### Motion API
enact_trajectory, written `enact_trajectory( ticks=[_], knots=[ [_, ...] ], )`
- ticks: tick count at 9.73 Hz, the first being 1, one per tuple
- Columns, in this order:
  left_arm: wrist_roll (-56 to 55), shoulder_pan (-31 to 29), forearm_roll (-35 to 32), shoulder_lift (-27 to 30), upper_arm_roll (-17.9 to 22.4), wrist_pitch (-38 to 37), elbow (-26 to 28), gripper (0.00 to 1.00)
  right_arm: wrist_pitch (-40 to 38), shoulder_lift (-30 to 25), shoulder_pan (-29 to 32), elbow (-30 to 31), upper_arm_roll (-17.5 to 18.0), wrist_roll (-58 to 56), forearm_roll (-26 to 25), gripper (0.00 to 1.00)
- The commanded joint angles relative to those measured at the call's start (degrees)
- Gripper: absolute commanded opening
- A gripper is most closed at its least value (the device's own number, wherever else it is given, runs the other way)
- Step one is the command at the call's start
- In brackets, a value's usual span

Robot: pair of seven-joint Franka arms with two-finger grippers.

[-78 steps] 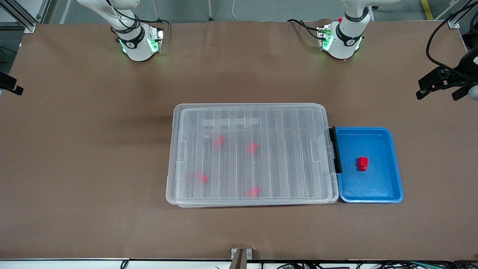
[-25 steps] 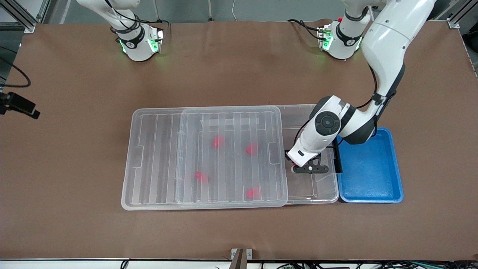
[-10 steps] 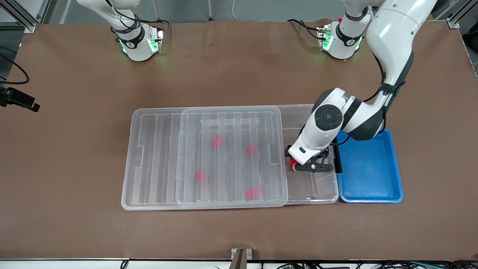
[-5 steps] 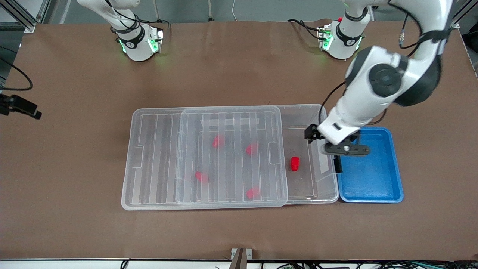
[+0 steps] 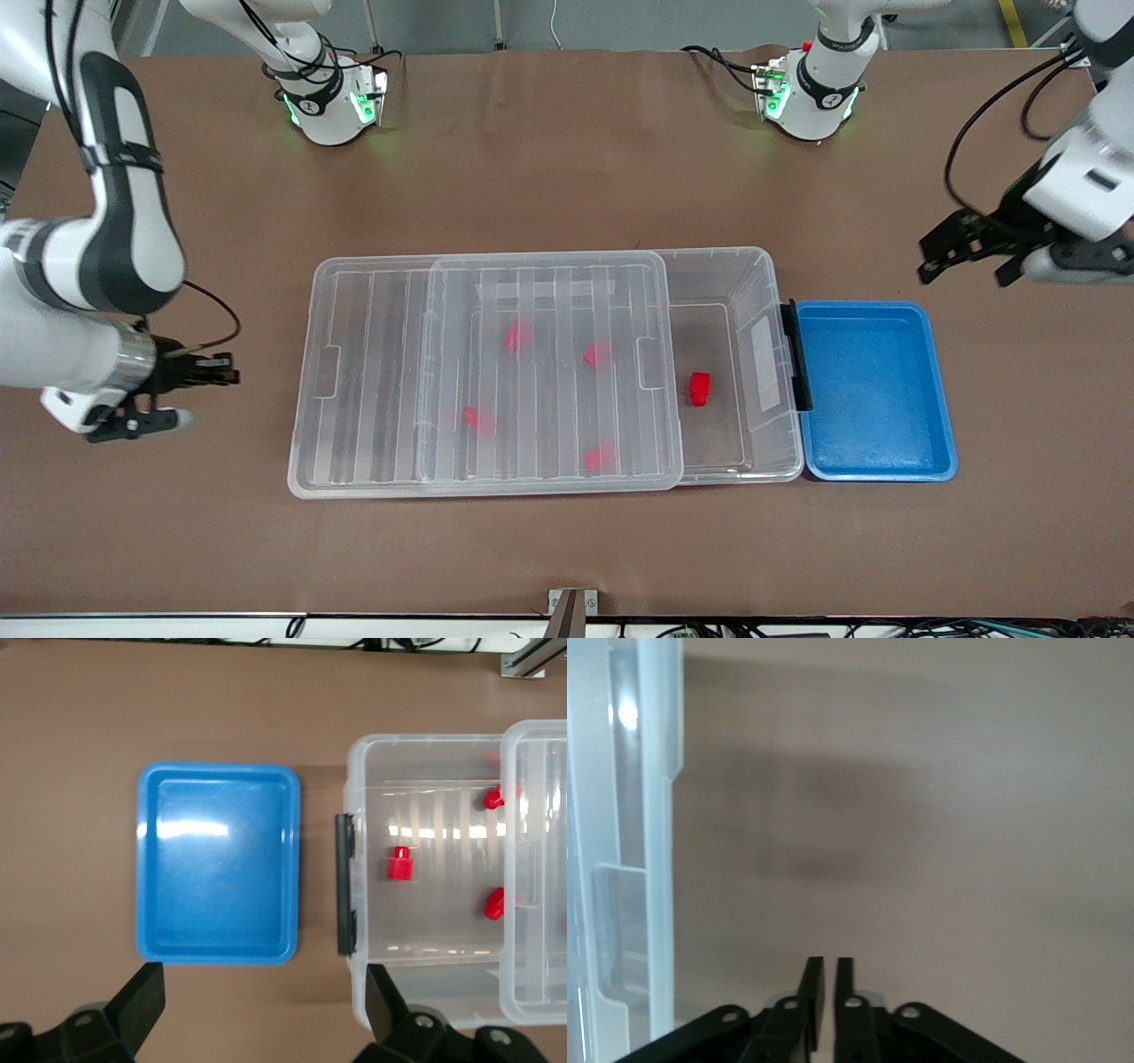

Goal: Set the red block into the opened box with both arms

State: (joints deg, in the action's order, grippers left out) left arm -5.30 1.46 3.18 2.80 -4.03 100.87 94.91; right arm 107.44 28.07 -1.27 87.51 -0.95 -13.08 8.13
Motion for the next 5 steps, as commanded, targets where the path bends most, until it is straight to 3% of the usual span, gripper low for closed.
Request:
enact_trajectory(
  ticks=[1, 3, 5],
  knots=[
    [0.56, 0.13, -0.19, 3.95, 2.09, -3.56, 3.26, 1.00, 0.49, 1.55, -0.13, -0.76, 2.78, -0.90, 1.54, 0.00],
    [-0.49, 0.12, -0.11, 4.32, 3.32, -3.49, 2.91, 1.00, 0.49, 1.64, -0.40, 0.11, 4.19, -0.81, 3.28, 0.00],
    [-0.68, 0.47, -2.38, 1.87, 3.15, -2.09, 2.47, 1.00, -0.04, 3.29, -0.48, 0.21, 4.73, -0.64, 9.33, 0.00]
  ],
)
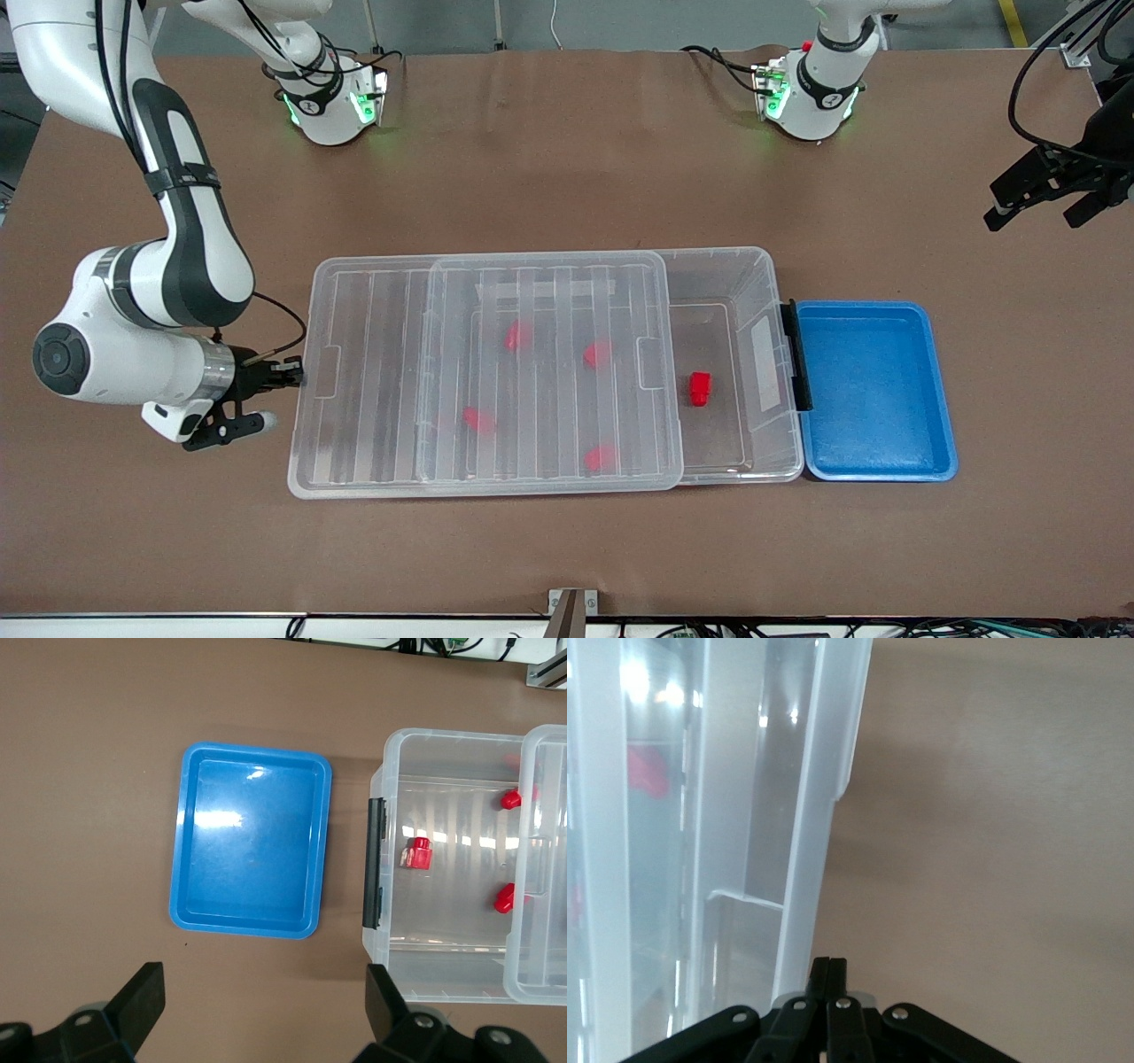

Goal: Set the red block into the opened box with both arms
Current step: 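Slide the clear lid back over the box with the right gripper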

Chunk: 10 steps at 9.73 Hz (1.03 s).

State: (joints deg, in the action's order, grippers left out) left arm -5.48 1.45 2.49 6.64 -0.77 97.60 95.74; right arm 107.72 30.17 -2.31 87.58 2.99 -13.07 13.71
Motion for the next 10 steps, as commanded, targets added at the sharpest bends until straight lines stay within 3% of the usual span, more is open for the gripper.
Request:
enact_trajectory(
  ticks=[1, 4, 10],
  knots=[
    [-0.67, 0.66, -1.70, -2.76, -0.37, 1.18, 1.38, 1.00, -0.32, 1.90, 0.55, 0.13, 1.83, -0.55, 6.99, 0.00],
    [-0.67, 1.18, -1.78, -6.54, -0.73, 0.40, -2.57, 1.00, -0.24, 2.79, -1.55, -0.04, 2.02, 0.15, 11.24, 0.00],
    [2.22, 0.75, -2.22, -6.29, -2.22, -5.50, -2.49, 1.00, 1.79, 3.49, -5.51, -0.39, 2.02, 0.77, 14.76, 0.00]
  ],
)
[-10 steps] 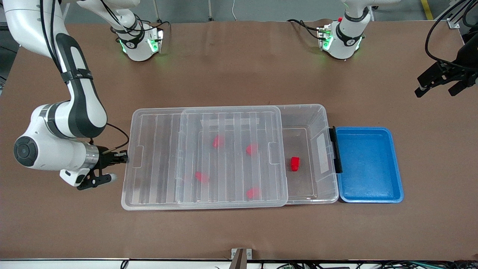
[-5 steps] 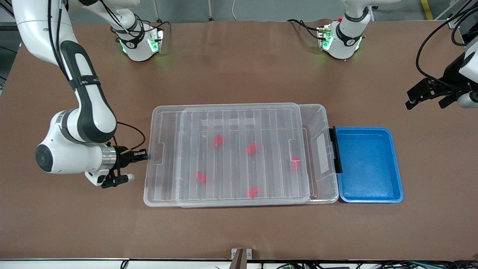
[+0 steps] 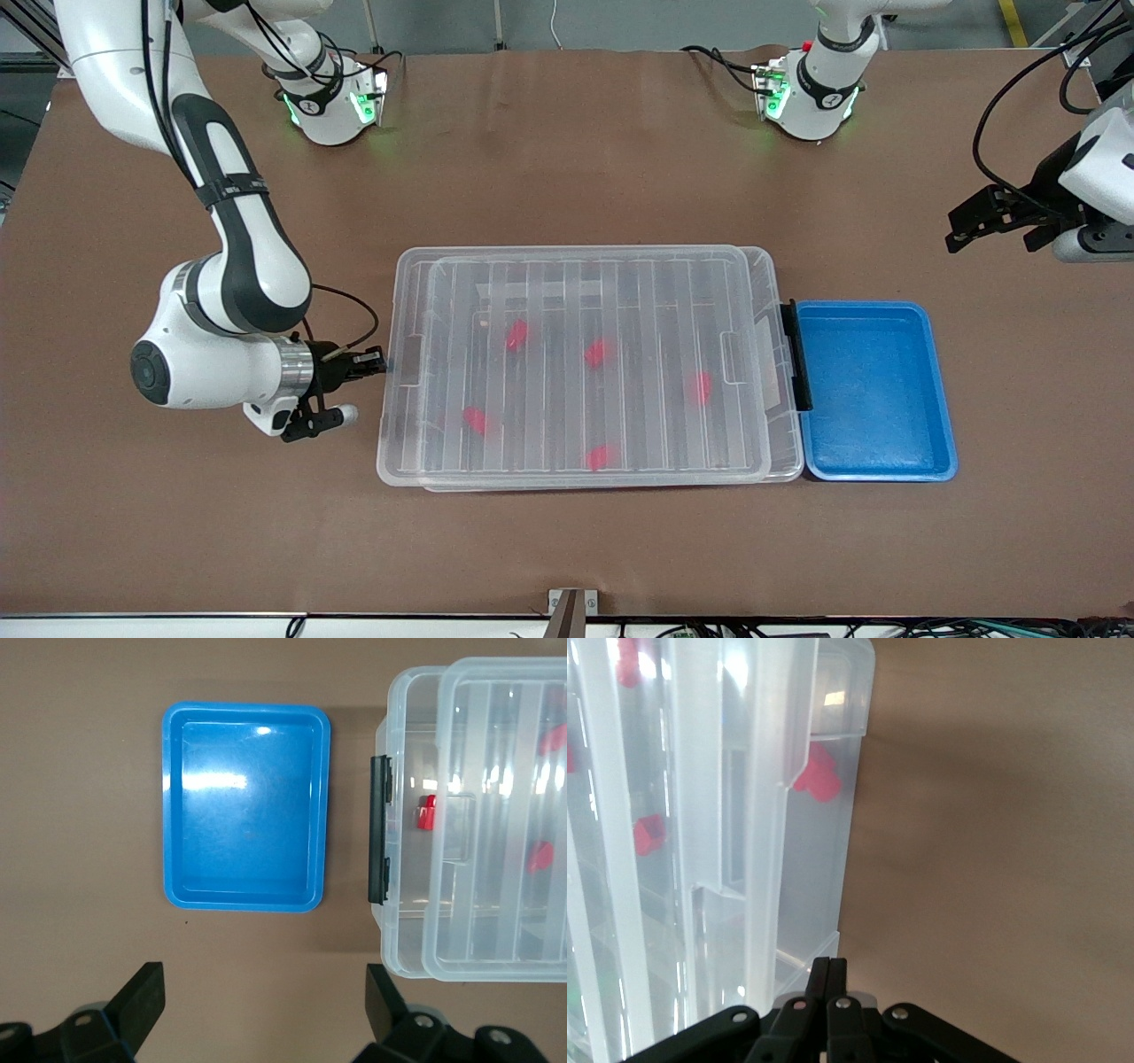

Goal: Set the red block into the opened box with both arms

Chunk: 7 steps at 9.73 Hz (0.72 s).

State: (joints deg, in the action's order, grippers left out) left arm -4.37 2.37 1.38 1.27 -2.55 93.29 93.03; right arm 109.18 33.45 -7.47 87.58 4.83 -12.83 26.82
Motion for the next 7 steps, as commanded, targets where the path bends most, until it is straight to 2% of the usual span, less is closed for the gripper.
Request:
enact_trajectory(
  ticks=[1, 2, 3, 4, 5, 6, 7],
  knots=[
    [1.73, -0.08, -1.20, -1.09, -0.44, -1.18, 0.22, 1.00, 0.16, 0.21, -0.17, -0.39, 0.18, 0.44, 1.65, 0.00],
    [1.73, -0.08, -1.55, -1.10, -0.61, -1.18, 0.22, 1.00, -0.10, -0.14, 0.09, -0.39, 0.00, 0.53, 0.70, 0.06],
    [1.82, -0.17, -1.64, -1.10, -0.62, -1.18, 0.22, 1.00, -2.37, -1.62, 1.31, 0.04, -1.22, 0.53, -0.27, 0.65],
    [1.91, -0.26, -1.64, -1.10, -0.62, -1.18, 0.22, 1.00, -5.96, -7.81, 2.63, 0.22, -2.01, 3.49, -7.33, 1.00],
    [1.82, -0.26, -1.99, -1.18, -0.62, -1.01, 0.14, 1.00, -8.08, -12.14, 3.95, -0.04, -1.84, 15.26, -15.49, 1.00],
    [1.73, -0.26, -2.60, -1.10, -0.62, -1.01, 0.14, 1.00, -9.49, -15.40, 4.31, 0.05, -1.84, 22.60, -20.27, 1.00],
    [1.73, -0.26, -2.70, -1.10, -0.62, -1.01, 0.05, 1.00, -10.38, -19.09, 5.09, 0.22, -2.02, 24.24, -22.15, 1.00]
  ],
)
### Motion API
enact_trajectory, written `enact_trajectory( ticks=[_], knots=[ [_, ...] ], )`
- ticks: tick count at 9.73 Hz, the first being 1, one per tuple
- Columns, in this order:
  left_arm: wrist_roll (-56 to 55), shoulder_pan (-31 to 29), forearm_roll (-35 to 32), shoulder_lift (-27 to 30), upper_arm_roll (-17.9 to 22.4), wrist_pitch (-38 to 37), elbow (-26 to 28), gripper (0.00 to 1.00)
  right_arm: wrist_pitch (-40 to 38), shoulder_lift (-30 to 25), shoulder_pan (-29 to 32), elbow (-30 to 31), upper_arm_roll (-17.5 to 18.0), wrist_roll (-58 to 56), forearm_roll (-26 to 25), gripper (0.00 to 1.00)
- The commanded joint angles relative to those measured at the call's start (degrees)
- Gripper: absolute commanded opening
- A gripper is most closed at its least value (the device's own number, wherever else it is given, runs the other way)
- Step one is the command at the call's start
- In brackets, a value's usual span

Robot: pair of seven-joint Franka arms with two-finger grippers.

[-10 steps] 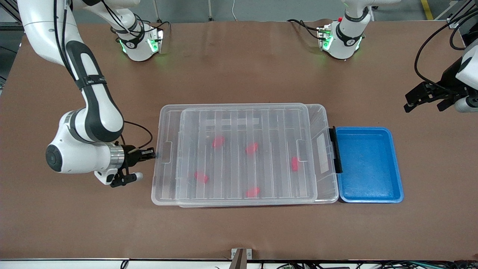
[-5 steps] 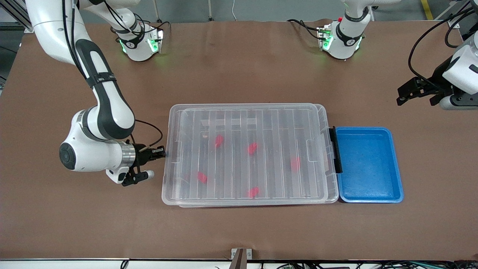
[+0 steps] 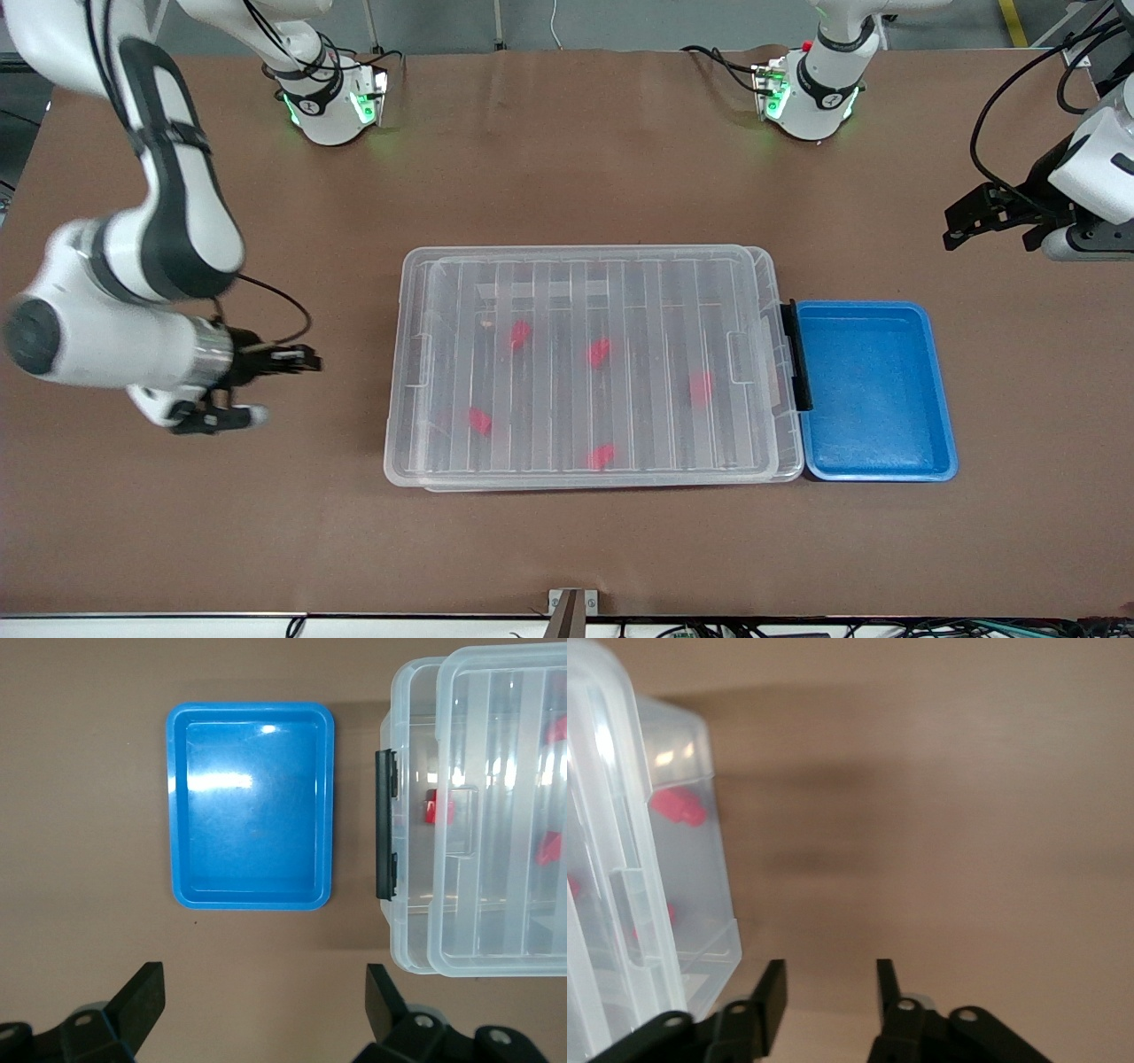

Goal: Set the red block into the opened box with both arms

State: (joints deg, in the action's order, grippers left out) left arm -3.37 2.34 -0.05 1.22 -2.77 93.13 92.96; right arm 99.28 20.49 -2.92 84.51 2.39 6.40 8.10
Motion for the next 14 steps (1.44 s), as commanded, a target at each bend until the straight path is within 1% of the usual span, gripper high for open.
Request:
enact_trajectory(
  ticks=[1, 2, 3, 4, 5, 6, 7, 8, 10, 13, 14],
  knots=[
    [0.38, -0.23, -1.27, -1.05, -0.40, -0.76, 0.12, 1.00, -1.71, -9.47, 2.02, 3.12, 0.07, 5.63, -6.75, 1.00],
    [-0.06, -0.14, -1.27, -1.13, -0.40, -0.76, -0.14, 1.00, -4.60, -13.15, 3.95, 3.20, -1.24, 5.38, -8.43, 1.00],
    [-0.23, -0.23, -0.74, -1.13, -0.40, -0.67, -0.23, 1.00, -9.41, -16.58, 4.23, 3.03, -3.25, 4.76, -8.45, 1.00],
    [-0.24, -0.23, -0.48, -1.13, -0.40, -0.67, -0.23, 1.00, -12.94, -19.84, 4.32, 3.38, -4.49, 2.15, -8.45, 1.00],
    [-0.32, -0.14, -0.48, -1.13, -0.40, -0.67, -0.23, 1.00, -14.45, -20.74, 4.50, 3.12, -6.42, -3.45, -8.45, 1.00],
    [-0.32, -0.23, -0.48, -1.13, -0.40, -0.67, -0.23, 1.00, -14.99, -20.58, 4.50, 2.68, -8.44, -5.77, -8.45, 1.00],
    [-0.41, -0.23, -0.39, -1.13, -0.40, -0.67, -0.23, 1.00, -14.91, -20.23, 4.94, 1.46, -8.72, -4.31, -8.71, 1.00],
    [-0.33, -0.23, -0.39, -1.13, -0.40, -0.67, -0.23, 1.00, -14.82, -19.61, 4.85, -1.34, -8.63, -4.03, -9.06, 1.00],
    [-0.41, -0.14, -0.39, -1.13, -0.40, -0.58, -0.23, 1.00, -15.87, -19.52, 6.16, -1.10, -8.55, -4.64, -8.28, 1.00],
    [-0.41, -0.14, -0.39, -1.13, -0.40, -0.58, -0.23, 1.00, -15.96, -19.52, 6.35, -1.01, -8.37, -4.82, -7.67, 1.00],
    [-0.41, -0.14, -0.39, -1.13, -0.40, -0.58, -0.23, 1.00, -15.88, -19.52, 6.61, -0.75, -8.63, -4.82, -6.36, 1.00]
  ],
)
